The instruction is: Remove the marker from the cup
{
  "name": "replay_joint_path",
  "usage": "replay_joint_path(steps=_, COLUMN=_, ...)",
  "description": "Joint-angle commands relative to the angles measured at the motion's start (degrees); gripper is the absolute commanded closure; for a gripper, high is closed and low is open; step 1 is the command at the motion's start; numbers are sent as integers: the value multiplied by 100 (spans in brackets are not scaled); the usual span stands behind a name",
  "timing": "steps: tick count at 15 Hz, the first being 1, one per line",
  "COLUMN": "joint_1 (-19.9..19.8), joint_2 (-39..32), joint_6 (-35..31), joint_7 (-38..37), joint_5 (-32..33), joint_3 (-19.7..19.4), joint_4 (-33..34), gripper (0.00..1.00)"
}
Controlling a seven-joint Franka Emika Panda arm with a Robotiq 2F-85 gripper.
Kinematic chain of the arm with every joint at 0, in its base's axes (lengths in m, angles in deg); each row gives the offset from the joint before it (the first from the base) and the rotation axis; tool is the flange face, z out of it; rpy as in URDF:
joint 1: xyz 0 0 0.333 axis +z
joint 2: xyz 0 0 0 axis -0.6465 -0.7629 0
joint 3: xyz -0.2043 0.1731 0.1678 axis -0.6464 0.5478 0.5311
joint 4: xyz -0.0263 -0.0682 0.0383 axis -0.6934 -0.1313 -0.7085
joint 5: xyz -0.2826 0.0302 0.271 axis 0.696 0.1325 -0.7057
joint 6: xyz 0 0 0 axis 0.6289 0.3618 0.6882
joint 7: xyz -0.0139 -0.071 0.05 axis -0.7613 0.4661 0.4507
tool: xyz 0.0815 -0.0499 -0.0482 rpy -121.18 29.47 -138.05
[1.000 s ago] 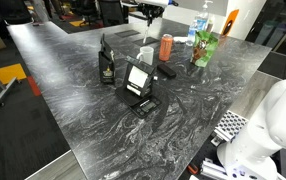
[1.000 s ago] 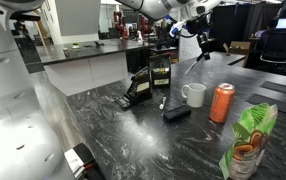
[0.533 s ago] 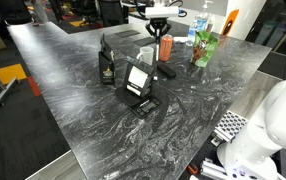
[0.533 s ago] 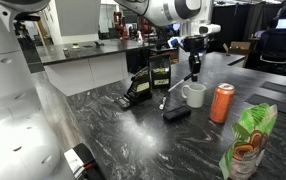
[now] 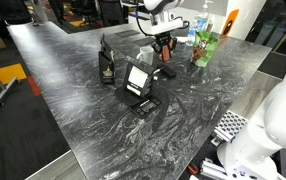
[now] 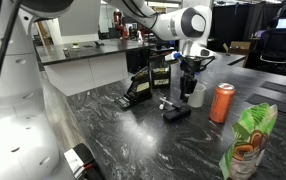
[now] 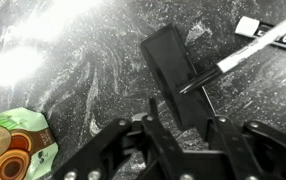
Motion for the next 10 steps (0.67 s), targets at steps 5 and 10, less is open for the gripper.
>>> replay_joint_path(steps=5, joint_1=-141, joint_2=393, joint_6=-940, joint_7=-259, joint_5=-113, joint_3=-55, joint_4=-170, gripper=2)
replay_joint_path(steps=10, joint_1=-117, joint_2=622, joint_6=-2059, joint_7=-583, joint_5=133, joint_3=-27, joint_4=-313, gripper=0)
